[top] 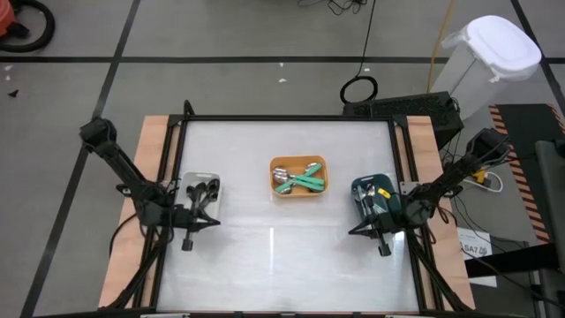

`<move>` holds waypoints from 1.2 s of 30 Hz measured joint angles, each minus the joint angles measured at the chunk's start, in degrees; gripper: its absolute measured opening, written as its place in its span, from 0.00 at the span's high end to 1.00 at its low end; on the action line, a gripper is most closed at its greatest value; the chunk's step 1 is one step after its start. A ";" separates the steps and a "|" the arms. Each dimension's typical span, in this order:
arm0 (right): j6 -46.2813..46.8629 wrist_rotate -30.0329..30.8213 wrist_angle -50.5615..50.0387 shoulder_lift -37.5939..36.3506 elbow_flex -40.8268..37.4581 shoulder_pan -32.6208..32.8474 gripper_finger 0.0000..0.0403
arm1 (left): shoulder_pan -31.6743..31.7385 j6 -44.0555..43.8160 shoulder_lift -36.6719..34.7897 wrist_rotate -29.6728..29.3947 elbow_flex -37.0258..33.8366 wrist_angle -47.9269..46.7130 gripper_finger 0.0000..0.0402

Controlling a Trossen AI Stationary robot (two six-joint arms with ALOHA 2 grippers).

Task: Sort silverware by color (type)
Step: Return to Home Position

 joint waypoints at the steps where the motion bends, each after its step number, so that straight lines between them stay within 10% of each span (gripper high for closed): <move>1: 0.27 0.01 -0.33 0.00 -0.01 0.00 1.00 | -0.21 1.03 -1.35 -0.49 0.00 -0.51 0.99; 8: -0.94 0.02 -2.97 -0.02 -0.06 -0.02 1.00 | 3.13 3.65 -12.12 2.43 -1.86 -5.34 0.99; 24: -6.09 -4.83 -2.98 -0.02 -0.10 -10.86 1.00 | 30.67 11.92 -33.84 39.99 -1.86 -20.67 1.00; 36: -9.94 -9.12 -6.18 -5.39 -0.10 -18.60 1.00 | 37.01 8.56 -40.79 43.28 -1.87 -27.74 1.00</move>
